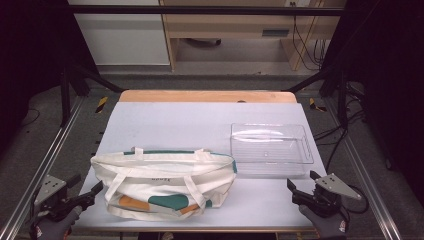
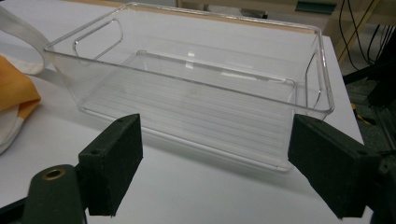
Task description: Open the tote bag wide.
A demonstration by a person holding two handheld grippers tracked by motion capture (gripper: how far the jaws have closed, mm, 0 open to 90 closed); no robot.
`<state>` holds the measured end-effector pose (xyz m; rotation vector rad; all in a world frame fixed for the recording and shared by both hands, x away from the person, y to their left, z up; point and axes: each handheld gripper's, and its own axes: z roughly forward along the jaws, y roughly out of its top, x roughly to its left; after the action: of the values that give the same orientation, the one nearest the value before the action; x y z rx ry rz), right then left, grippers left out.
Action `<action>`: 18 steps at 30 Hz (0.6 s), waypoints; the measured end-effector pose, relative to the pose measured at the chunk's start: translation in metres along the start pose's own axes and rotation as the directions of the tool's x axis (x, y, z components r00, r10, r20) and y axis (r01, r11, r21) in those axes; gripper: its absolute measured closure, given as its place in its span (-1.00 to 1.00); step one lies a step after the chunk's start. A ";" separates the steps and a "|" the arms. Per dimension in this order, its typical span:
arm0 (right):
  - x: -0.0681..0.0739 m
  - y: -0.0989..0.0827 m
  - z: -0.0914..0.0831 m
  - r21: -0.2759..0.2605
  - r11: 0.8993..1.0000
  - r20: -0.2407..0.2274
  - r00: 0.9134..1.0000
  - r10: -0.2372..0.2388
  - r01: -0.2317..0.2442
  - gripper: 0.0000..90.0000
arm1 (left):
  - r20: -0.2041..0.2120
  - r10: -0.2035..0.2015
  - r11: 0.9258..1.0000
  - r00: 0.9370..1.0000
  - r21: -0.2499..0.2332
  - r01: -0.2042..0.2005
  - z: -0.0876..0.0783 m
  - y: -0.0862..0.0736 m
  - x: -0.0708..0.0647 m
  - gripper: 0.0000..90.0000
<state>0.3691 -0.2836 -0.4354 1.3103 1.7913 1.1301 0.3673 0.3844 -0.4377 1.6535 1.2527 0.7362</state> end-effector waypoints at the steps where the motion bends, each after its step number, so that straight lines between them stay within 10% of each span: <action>1: 0.000 0.000 0.000 0.000 1.000 0.000 1.000 0.000 0.000 -0.59 | 0.000 0.000 1.000 1.000 0.000 0.000 0.000 0.000 0.000 -0.63; 18: 0.015 0.022 0.002 -0.050 0.998 -0.078 0.997 -0.027 0.023 -0.28 | 0.059 0.003 0.999 0.998 -0.049 0.000 0.004 0.031 -0.017 -0.61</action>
<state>0.3753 -0.2653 -0.4170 1.2275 1.8195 1.2195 0.3780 0.3652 -0.4100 1.6251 1.1836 0.7082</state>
